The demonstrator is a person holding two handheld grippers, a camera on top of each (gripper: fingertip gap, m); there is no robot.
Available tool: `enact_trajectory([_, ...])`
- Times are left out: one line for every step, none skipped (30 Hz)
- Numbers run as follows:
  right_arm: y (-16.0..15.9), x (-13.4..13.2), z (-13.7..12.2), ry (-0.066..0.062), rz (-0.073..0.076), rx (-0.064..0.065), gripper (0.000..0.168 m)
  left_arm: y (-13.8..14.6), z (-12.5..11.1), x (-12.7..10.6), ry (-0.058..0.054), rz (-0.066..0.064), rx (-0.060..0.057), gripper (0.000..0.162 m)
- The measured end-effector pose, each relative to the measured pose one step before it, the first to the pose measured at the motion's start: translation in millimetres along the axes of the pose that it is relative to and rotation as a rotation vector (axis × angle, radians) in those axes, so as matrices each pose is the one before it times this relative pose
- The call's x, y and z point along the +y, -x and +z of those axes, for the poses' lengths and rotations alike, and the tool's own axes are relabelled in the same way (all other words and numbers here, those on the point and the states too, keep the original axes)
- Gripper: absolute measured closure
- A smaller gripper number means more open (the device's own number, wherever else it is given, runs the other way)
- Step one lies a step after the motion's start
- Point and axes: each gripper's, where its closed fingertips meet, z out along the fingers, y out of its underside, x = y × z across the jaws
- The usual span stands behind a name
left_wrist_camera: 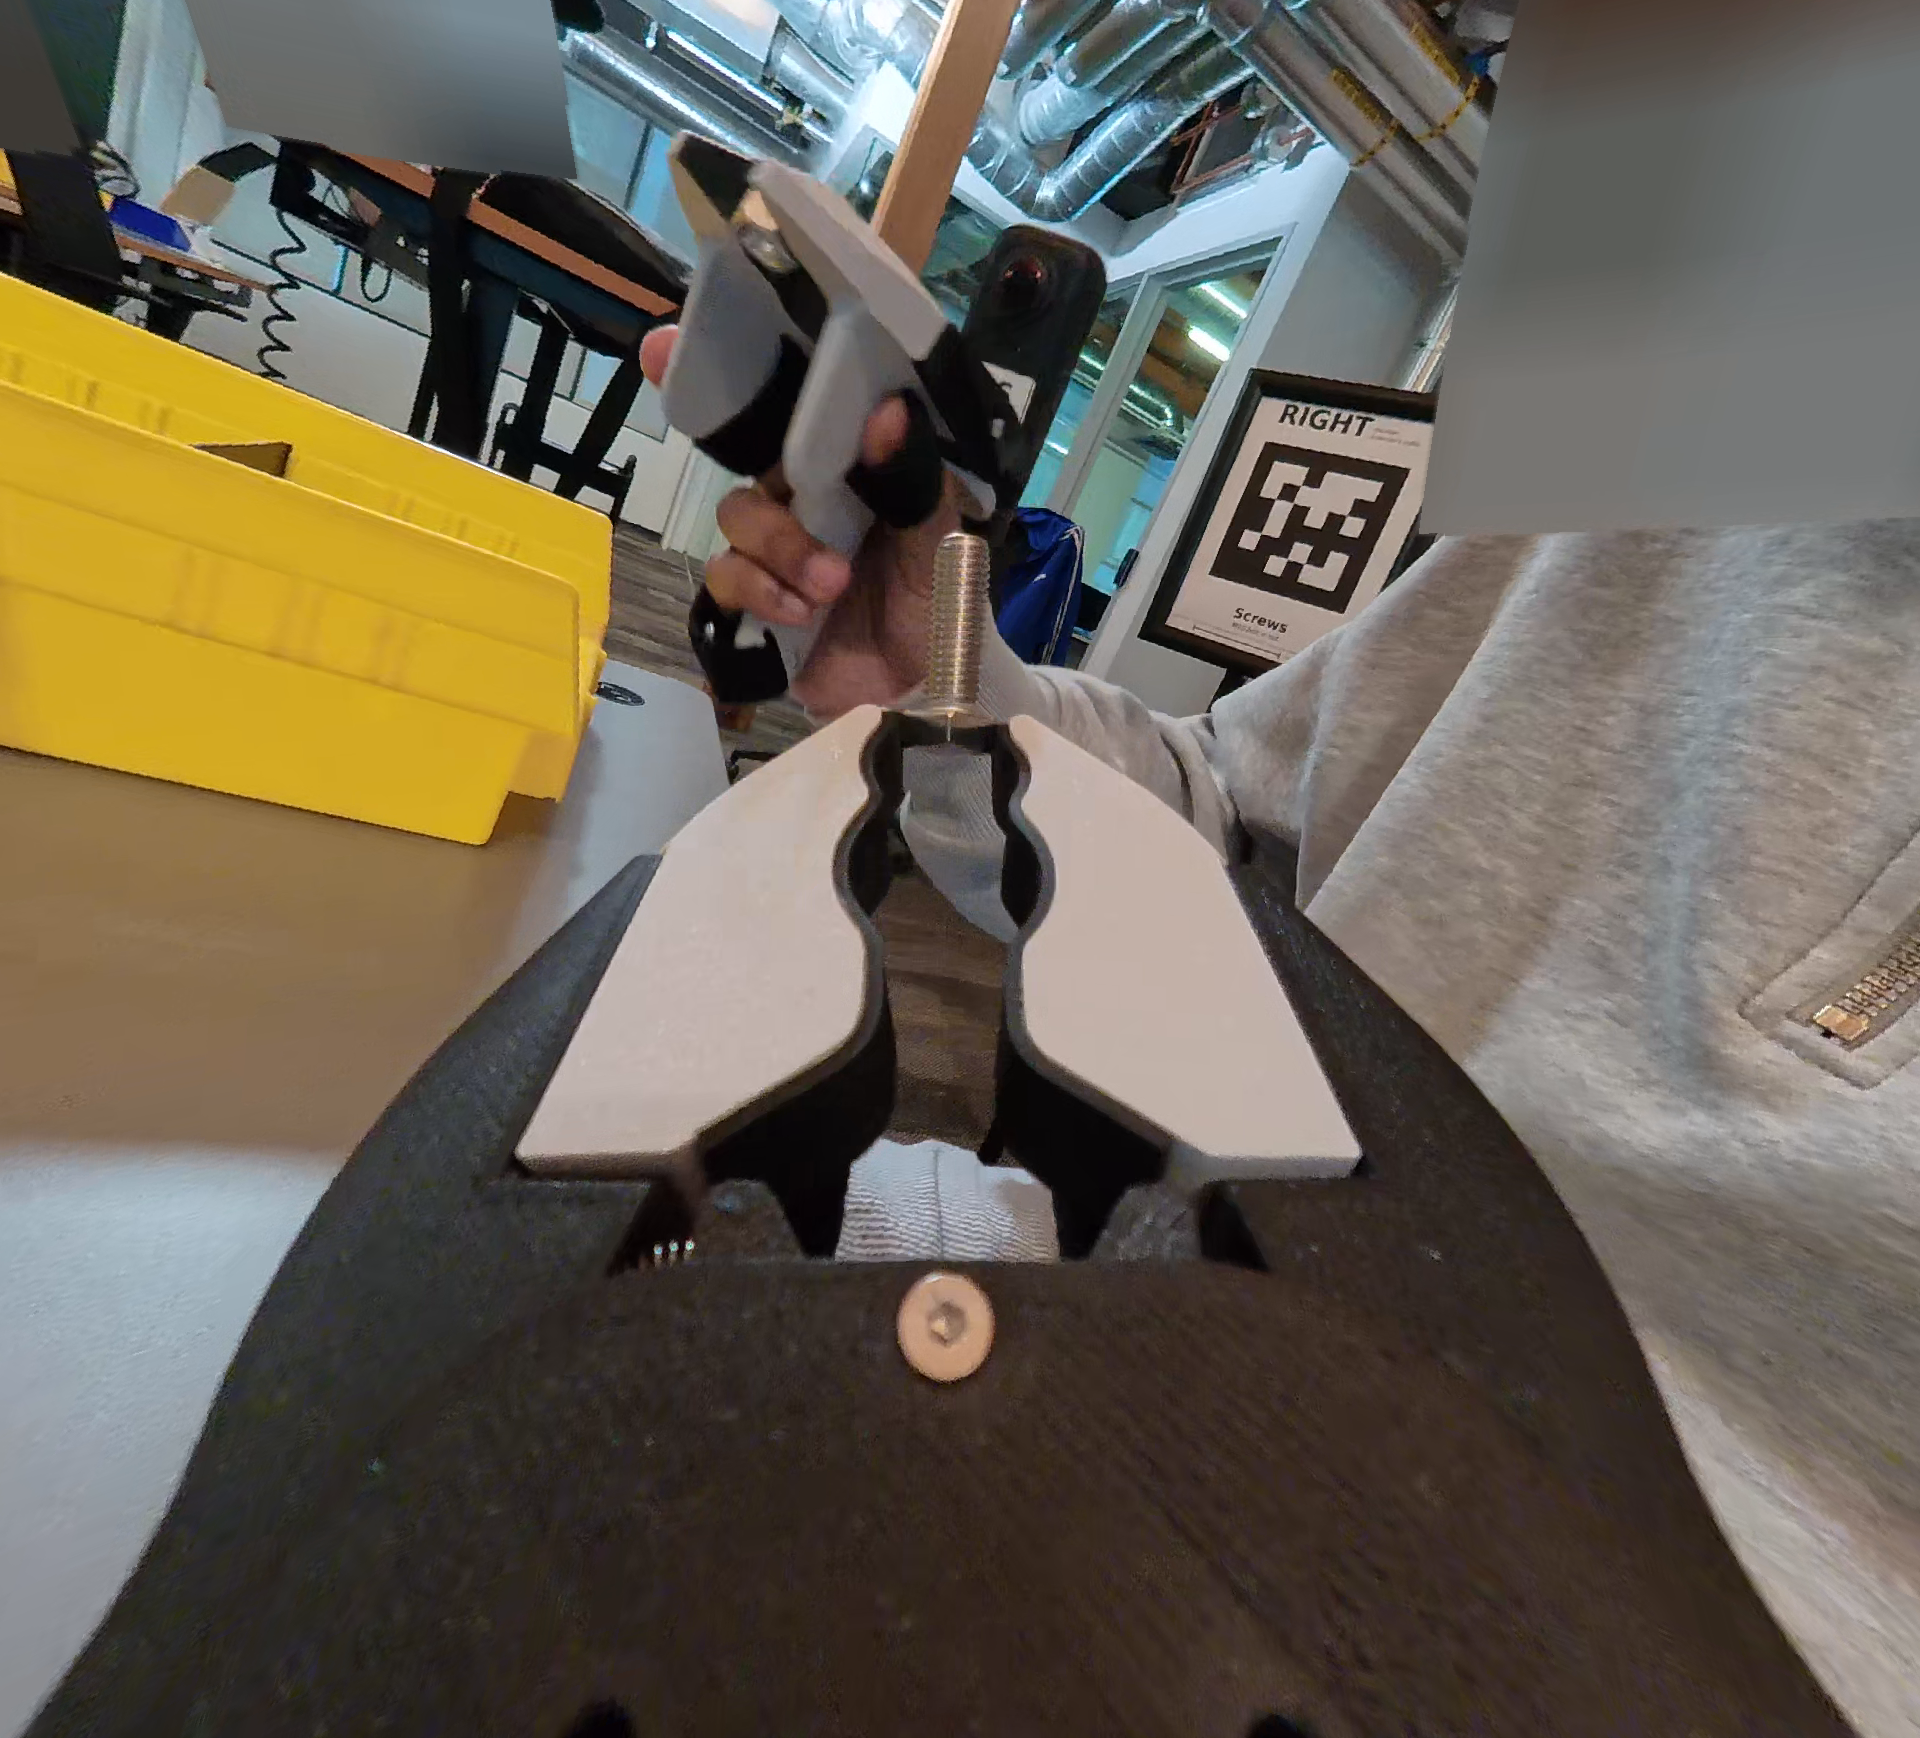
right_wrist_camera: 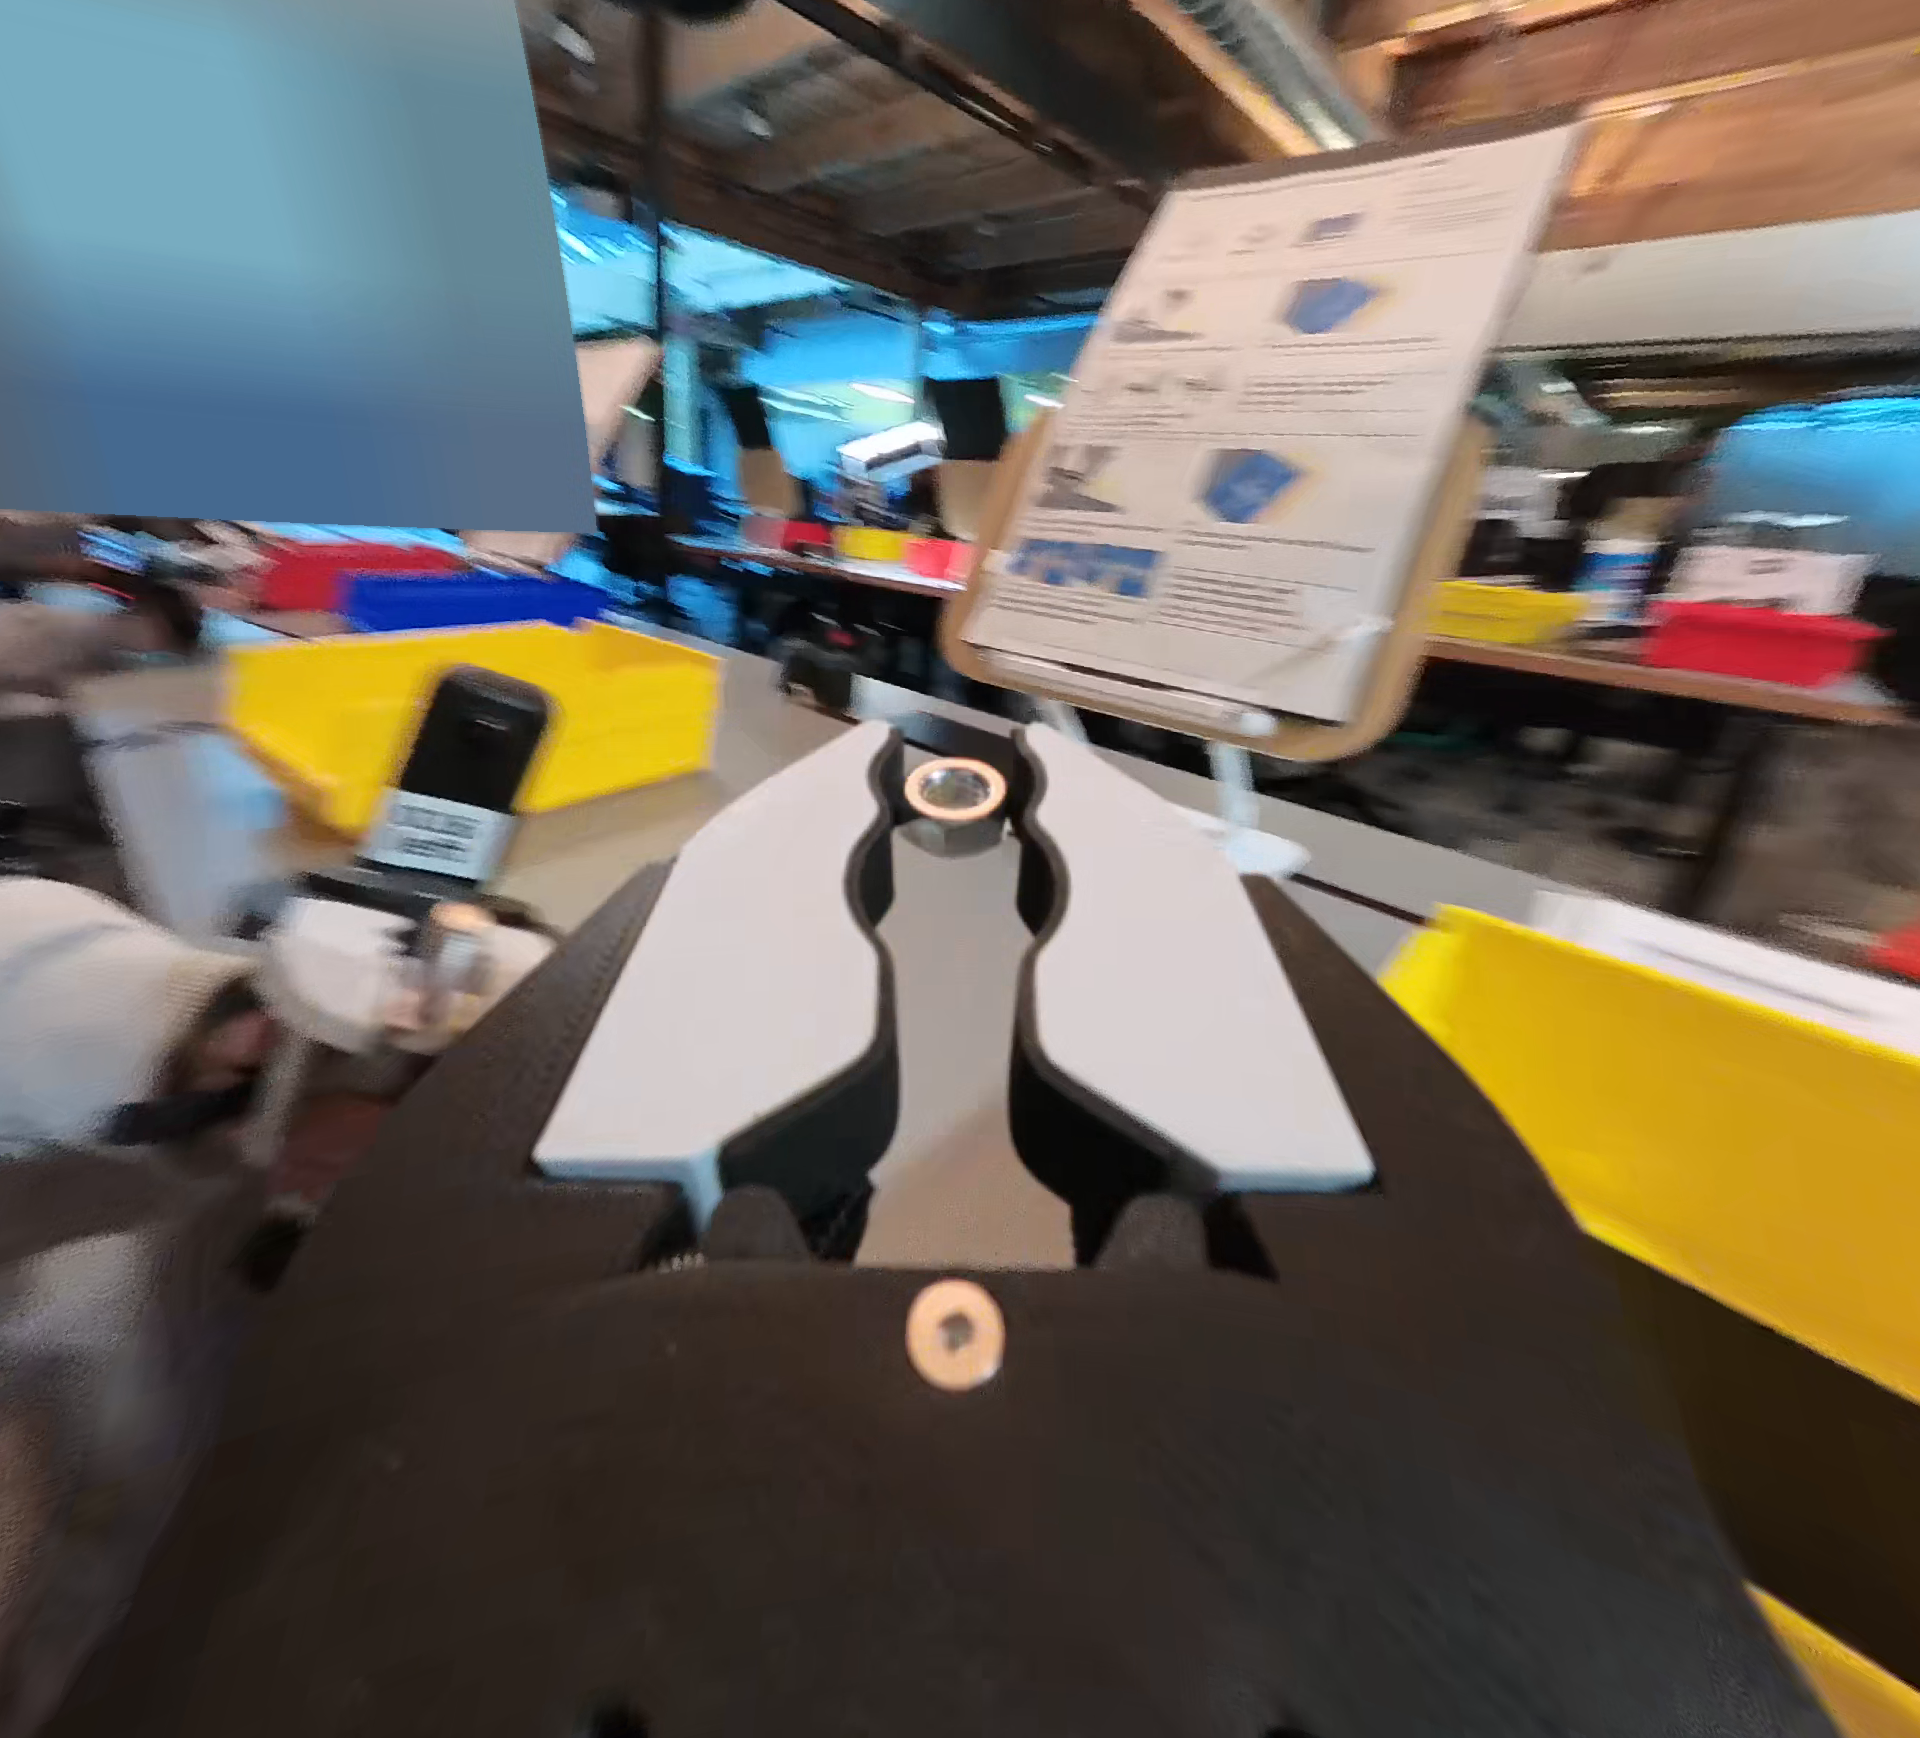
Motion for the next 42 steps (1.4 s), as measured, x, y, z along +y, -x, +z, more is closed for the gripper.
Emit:
enact_trajectory([-17.70, 1.32, -7.73, 0.0344, -0.0688, 0.0677, 0.149, 0.19, 0.43, 1.19, 0.0067, 0.0063, -0.0040, 0.145])
enact_trajectory([-19.33, 7.04, -6.72, 0.0515, -0.0664, 0.0692, 0.149, -0.05, 0.53, 1.44, 0.0082, 0.0059, -0.0024, 0.145])
enact_trajectory([-19.51, 12.94, -5.09, 0.0727, -0.0481, 0.0665, 0.149, 0.15, 0.54, 1.34, 0.0072, 0.0056, -0.0032, 0.145])
enact_trajectory([-16.95, 16.66, -2.66, 0.0835, -0.0211, 0.0513, 0.149, 0.25, 0.57, 1.00, 0.0051, 0.0050, -0.0040, 0.145])
enact_trajectory([-13.69, 20.19, 0.60, 0.1019, 0.0104, 0.0328, 0.149, 0.16, 0.53, 0.78, 0.0039, 0.0029, -0.0024, 0.145])
enact_trajectory([-10.06, 20.84, 2.82, 0.1131, 0.0416, 0.0165, 0.149, 0.18, 0.49, 0.63, 0.0034, 0.0009, -0.0005, 0.145])
enact_trajectory([-7.06, 16.40, 3.94, 0.0894, 0.0498, 0.0072, 0.149, 0.27, 0.43, 0.51, 0.0022, 0.0004, -0.0009, 0.145])
enact_trajectory([-4.40, 12.20, 3.82, 0.0643, 0.0467, 0.0011, 0.149, 0.46, 0.19, 0.37, 0.0010, 0.0005, -0.0023, 0.145])
enact_trajectory([-2.26, 8.12, 3.05, 0.0379, 0.0356, -0.0024, 0.149, 0.29, 0.25, 0.28, 0.0013, -0.0011, -0.0013, 0.145])
enact_trajectory([-0.02, 5.30, 2.56, 0.0188, 0.0186, -0.0072, 0.149, 0.19, 0.01, 0.20, 0.0008, -0.0024, -0.0002, 0.145])
enact_trajectory([0.13, 5.89, 2.73, 0.0278, 0.0093, -0.0030, 0.149, 0.23, 0.05, -0.16, -0.0015, -0.0006, -0.0012, 0.145])
enact_trajectory([0.25, 5.91, 2.87, 0.0335, -0.0018, -0.0006, 0.149, 0.20, 0.08, -0.04, -0.0007, -0.0012, -0.0009, 0.145])
enact_trajectory([1.29, 5.77, 3.19, 0.0343, -0.0118, -0.0062, 0.149, 0.35, 0.12, 0.35, 0.0018, -0.0028, -0.0011, 0.145])
enact_trajectory([0.12, 6.23, 3.49, 0.0384, -0.0158, 0.0014, 0.149, 0.49, 0.16, 0.32, 0.0020, -0.0012, -0.0041, 0.145])
enact_trajectory([-1.21, 6.46, 3.32, 0.0400, -0.0125, 0.0104, 0.149, 0.10, 0.21, 0.27, 0.0010, 0.0031, -0.0041, 0.145])
enact_trajectory([-0.08, 5.06, 2.92, 0.0311, -0.0101, 0.0018, 0.149, -0.60, 0.01, 0.13, 0.0001, 0.0044, -0.0008, 0.145])
enact_trajectory([0.21, 3.31, 2.22, 0.0198, -0.0014, -0.0001, 0.149, -0.81, 0.04, 0.43, 0.0006, 0.0005, 0.0008, 0.145])
enact_trajectory([0.12, 1.53, 1.32, 0.0112, 0.0069, -0.0002, 0.149, -0.92, 0.14, 0.49, 0.0013, -0.0013, 0.0019, 0.145])
enact_trajectory([0.00, -0.10, 0.70, 0.0023, 0.0066, -0.0027, 0.149, -0.92, -0.04, 0.58, 0.0018, 0.0003, 0.0015, 0.145])
enact_trajectory([-0.71, -0.68, 0.45, -0.0010, 0.0055, 0.0017, 0.149, -0.73, -0.18, 0.40, 0.0019, 0.0018, -0.0003, 0.145])
enact_trajectory([-1.14, -0.34, 0.55, 0.0009, 0.0050, 0.0023, 0.149, -0.60, -0.53, 0.29, 0.0009, 0.0021, -0.0016, 0.145])
enact_trajectory([-0.57, 0.35, 1.13, 0.0036, 0.0067, -0.0031, 0.149, -0.43, -0.71, 0.07, 0.0000, 0.0015, -0.0025, 0.145])
enact_trajectory([-0.15, 0.47, 1.50, 0.0039, 0.0085, -0.0065, 0.149, -0.23, -0.78, -0.09, -0.0009, 0.0016, -0.0036, 0.145])
enact_trajectory([-0.09, -0.08, 1.40, -0.0005, 0.0114, -0.0073, 0.149, 0.02, -0.86, -0.12, -0.0011, 0.0014, -0.0041, 0.145])
enact_trajectory([0.03, -0.13, 1.30, -0.0001, 0.0119, -0.0080, 0.149, 0.02, -0.82, -0.14, -0.0009, 0.0008, -0.0034, 0.145])
enact_trajectory([0.07, 0.10, 1.19, 0.0007, 0.0086, -0.0069, 0.149, 0.16, -0.69, -0.09, -0.0009, 0.0002, -0.0033, 0.145])
enact_trajectory([0.00, 0.00, 1.13, -0.0009, 0.0045, -0.0052, 0.149, 0.08, -0.68, -0.16, -0.0008, 0.0001, -0.0030, 0.145])
enact_trajectory([-0.01, -0.09, 1.05, -0.0011, 0.0017, -0.0042, 0.149, -0.07, -0.61, -0.07, -0.0008, 0.0008, -0.0027, 0.145])
enact_trajectory([0.00, 0.16, 0.95, 0.0011, 0.0012, -0.0024, 0.149, 0.05, -0.55, -0.12, -0.0009, 0.0010, -0.0026, 0.145])
enact_trajectory([0.10, 0.11, 0.91, 0.0016, 0.0000, -0.0016, 0.149, -0.13, -0.55, -0.02, -0.0005, 0.0005, -0.0021, 0.145])
enact_trajectory([0.31, 0.04, 0.74, 0.0008, -0.0021, -0.0008, 0.149, -0.06, -0.41, -0.03, -0.0003, 0.0004, -0.0015, 0.145])
enact_trajectory([-0.03, 0.13, 0.69, 0.0015, -0.0030, 0.0013, 0.149, -0.08, -0.27, -0.01, -0.0005, 0.0007, -0.0015, 0.145])
enact_trajectory([0.06, 0.08, 0.52, 0.0009, -0.0030, 0.0009, 0.149, -0.07, -0.23, -0.01, -0.0002, 0.0004, -0.0008, 0.145])
enact_trajectory([0.34, -0.21, 0.38, -0.0009, -0.0030, -0.0009, 0.149, -0.10, -0.01, -0.03, 0.0005, -0.0002, 0.0004, 0.145])
enact_trajectory([0.31, -0.19, 0.15, -0.0010, -0.0027, -0.0008, 0.149, 0.05, -0.05, 0.09, 0.0007, -0.0003, -0.0006, 0.145])
enact_trajectory([0.04, 0.03, 0.12, -0.0001, -0.0019, 0.0009, 0.149, 0.14, 0.05, -0.02, 0.0001, -0.0006, -0.0005, 0.145])
enact_trajectory([-0.10, -0.07, 0.00, -0.0009, -0.0010, 0.0012, 0.148, 0.03, 0.01, 0.10, 0.0004, -0.0006, 0.0006, 0.145])
enact_trajectory([-0.04, -0.36, -0.20, -0.0031, -0.0013, 0.0010, 0.147, 0.01, 0.04, 0.00, 0.0003, -0.0006, 0.0005, 0.145])
enact_trajectory([-0.02, -0.25, -0.26, -0.0022, -0.0016, 0.0008, 0.147, 0.02, 0.00, 0.00, 0.0000, -0.0002, -0.0002, 0.145])
enact_trajectory([0.02, -0.06, -0.21, -0.0010, -0.0007, 0.0007, 0.146, -0.03, 0.04, -0.02, 0.0002, 0.0004, -0.0005, 0.145])
enact_trajectory([0.33, -0.51, -0.46, -0.0041, -0.0008, -0.0003, 0.146, -0.13, 0.10, 0.16, 0.0012, 0.0009, 0.0002, 0.145])
enact_trajectory([0.54, -0.73, -0.63, -0.0066, -0.0022, -0.0005, 0.145, -0.10, 0.23, 0.22, 0.0022, 0.0011, 0.0004, 0.145])
